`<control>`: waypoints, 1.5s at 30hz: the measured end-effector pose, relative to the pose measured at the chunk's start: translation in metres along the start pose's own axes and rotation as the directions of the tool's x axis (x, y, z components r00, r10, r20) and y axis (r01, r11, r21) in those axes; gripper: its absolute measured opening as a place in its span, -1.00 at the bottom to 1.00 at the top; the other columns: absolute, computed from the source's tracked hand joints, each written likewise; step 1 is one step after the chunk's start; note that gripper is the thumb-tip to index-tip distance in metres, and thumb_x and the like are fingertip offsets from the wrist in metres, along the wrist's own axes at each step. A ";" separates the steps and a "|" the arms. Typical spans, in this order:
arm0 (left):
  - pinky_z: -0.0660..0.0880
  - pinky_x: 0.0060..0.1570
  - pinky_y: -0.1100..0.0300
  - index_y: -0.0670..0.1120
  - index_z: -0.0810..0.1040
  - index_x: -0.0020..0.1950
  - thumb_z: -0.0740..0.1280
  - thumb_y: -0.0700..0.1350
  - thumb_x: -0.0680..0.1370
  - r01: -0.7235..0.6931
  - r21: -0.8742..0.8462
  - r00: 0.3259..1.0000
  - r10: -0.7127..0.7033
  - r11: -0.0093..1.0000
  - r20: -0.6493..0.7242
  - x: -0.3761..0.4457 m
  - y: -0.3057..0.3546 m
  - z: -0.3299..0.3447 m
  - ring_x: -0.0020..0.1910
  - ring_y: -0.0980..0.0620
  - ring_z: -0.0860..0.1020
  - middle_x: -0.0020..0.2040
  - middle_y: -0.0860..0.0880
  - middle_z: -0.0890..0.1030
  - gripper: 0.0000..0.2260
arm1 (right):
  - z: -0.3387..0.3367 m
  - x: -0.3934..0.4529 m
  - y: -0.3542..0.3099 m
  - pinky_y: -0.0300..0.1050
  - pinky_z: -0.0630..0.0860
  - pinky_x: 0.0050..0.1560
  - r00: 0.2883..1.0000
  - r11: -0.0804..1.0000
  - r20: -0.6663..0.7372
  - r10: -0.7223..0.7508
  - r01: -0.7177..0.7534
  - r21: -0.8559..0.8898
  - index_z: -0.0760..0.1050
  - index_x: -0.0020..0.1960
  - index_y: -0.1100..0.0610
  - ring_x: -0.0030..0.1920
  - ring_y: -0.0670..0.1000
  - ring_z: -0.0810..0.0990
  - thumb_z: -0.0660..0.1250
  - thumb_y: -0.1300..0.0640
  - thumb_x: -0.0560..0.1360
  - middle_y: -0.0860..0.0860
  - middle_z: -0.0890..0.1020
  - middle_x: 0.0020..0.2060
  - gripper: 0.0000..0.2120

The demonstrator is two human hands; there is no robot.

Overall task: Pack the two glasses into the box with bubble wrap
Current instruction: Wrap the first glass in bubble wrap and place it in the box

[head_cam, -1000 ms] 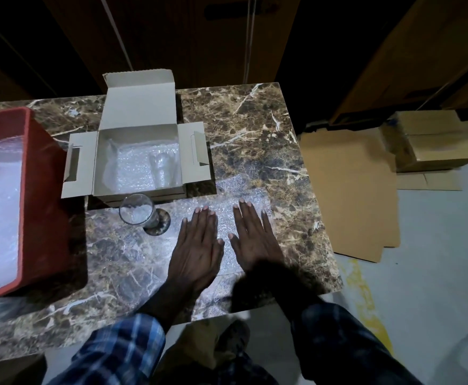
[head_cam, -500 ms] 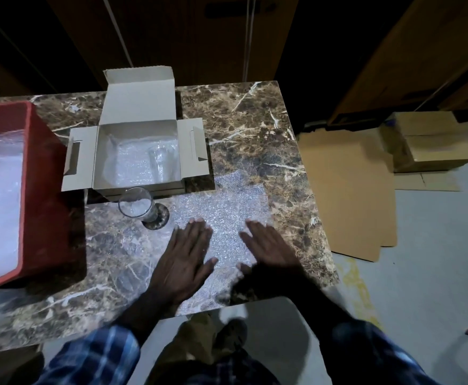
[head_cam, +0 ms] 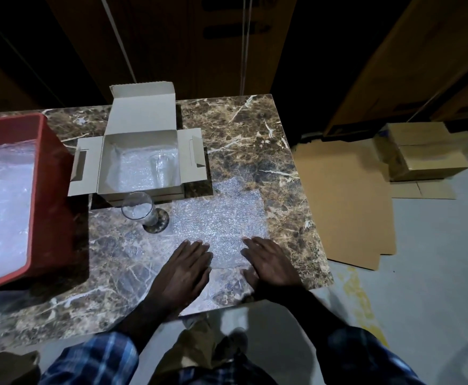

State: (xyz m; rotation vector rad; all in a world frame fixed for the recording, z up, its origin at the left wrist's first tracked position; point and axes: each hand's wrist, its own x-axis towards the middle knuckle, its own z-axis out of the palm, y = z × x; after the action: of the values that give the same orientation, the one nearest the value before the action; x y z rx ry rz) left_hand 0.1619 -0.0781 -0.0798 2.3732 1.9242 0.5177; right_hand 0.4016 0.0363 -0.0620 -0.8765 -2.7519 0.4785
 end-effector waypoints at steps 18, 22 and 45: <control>0.51 -0.43 0.07 -0.11 0.64 -0.25 0.46 -0.19 0.54 0.669 -0.630 0.723 -0.543 0.394 0.428 0.007 -0.010 -0.073 -0.50 -0.09 0.59 -0.43 -0.14 0.63 -0.84 | -0.024 -0.009 -0.005 -0.08 0.55 -0.26 0.911 0.755 0.127 0.393 -0.398 0.521 0.56 -0.13 0.00 -0.28 -0.05 0.59 0.45 0.15 0.37 -0.06 0.63 -0.29 -0.88; 0.51 -0.24 0.00 -0.06 0.55 -0.27 0.42 -0.12 0.57 0.711 -0.600 0.645 -0.679 0.366 0.351 0.010 -0.023 -0.058 -0.39 -0.01 0.56 -0.39 -0.09 0.62 -0.78 | -0.026 0.012 0.000 -0.17 0.40 -0.34 0.837 0.714 0.062 0.544 -0.500 0.491 0.57 -0.14 0.01 -0.41 -0.02 0.51 0.43 0.21 0.49 -0.07 0.58 -0.38 -0.88; 0.42 0.01 -0.06 -0.19 0.50 0.19 0.30 -0.13 0.58 0.664 -0.212 0.638 -0.691 0.717 -0.339 0.032 0.023 -0.022 0.09 -0.21 0.49 0.17 -0.17 0.50 -0.78 | -0.013 0.067 -0.017 0.12 0.48 0.11 0.846 0.839 -0.220 0.485 -0.522 -0.155 0.42 0.28 0.20 0.15 0.20 0.51 0.20 -0.05 0.63 0.21 0.53 0.20 -0.63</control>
State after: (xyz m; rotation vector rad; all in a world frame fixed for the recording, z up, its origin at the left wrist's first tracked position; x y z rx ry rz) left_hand 0.1830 -0.0564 -0.0458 1.3517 2.6900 1.0113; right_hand 0.3429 0.0666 -0.0368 -1.6350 -2.4175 0.1756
